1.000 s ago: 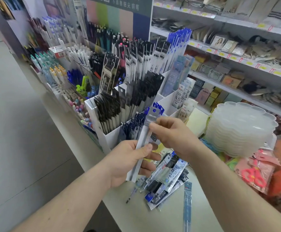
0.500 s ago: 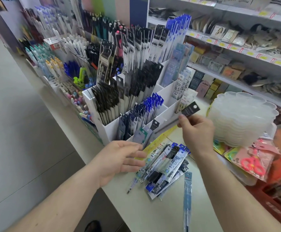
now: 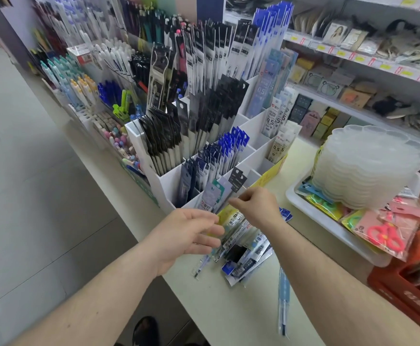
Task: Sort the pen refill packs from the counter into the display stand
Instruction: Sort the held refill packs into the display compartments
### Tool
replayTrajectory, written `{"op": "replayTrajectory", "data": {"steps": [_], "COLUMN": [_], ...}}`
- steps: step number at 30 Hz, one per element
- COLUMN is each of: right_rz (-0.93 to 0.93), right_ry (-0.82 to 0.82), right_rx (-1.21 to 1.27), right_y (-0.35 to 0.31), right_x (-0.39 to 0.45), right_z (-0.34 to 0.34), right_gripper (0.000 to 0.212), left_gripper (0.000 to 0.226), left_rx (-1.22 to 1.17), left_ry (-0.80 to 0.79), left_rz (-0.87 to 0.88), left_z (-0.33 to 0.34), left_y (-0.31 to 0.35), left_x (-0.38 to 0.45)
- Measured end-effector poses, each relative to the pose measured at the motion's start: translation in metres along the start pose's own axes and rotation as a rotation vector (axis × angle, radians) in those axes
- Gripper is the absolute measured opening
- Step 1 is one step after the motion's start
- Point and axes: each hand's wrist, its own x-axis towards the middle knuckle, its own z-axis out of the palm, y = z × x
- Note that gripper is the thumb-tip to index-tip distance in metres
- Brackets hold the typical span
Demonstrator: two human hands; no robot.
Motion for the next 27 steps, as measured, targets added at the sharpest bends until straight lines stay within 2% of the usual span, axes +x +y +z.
{"op": "replayTrajectory", "data": {"steps": [4,7,10,13,14,17,20,22,25,27], "right_rz": [0.090,0.237,0.397,0.487,0.486,0.446,0.455,0.486,0.512,0.506], "right_ry": [0.126,0.204,0.209,0.125,0.071,-0.048,0.019,0.073,0.116,0.139], "right_rx": [0.187,0.234,0.163,-0.032,-0.101,-0.270,-0.291,-0.266,-0.205,-0.154], "right_y": [0.023,0.057,0.095,0.113,0.115,0.112,0.117,0.121,0.128,0.132], "right_x": [-0.021,-0.044,-0.066,-0.086,-0.091,-0.102,-0.103,-0.101,-0.101,-0.101], "right_z": [-0.029,-0.036,-0.031,-0.022,-0.016,0.003,0.008,0.003,-0.005,-0.008], "right_gripper": [0.030,0.026,0.024,0.042,0.042,0.031,0.028,0.028,0.025,0.021], "left_gripper": [0.013,0.029,0.050,0.058,0.060,0.089,0.121,0.132,0.131,0.115], "left_rx": [0.239,0.473,0.801,1.016,1.064,1.166,1.277,1.380,1.497,1.520], "left_ry": [0.009,0.015,-0.005,-0.028,-0.022,0.016,0.078,0.144,0.206,0.196], "left_rz": [0.038,0.095,0.161,0.231,0.237,0.146,0.038,0.017,0.032,0.068], "left_z": [0.013,0.029,0.046,0.065,0.071,0.085,0.100,0.111,0.121,0.125], "left_y": [-0.020,-0.038,-0.051,-0.057,-0.058,-0.062,-0.066,-0.068,-0.069,-0.070], "left_x": [0.014,0.030,0.049,0.069,0.076,0.098,0.113,0.118,0.123,0.125]}}
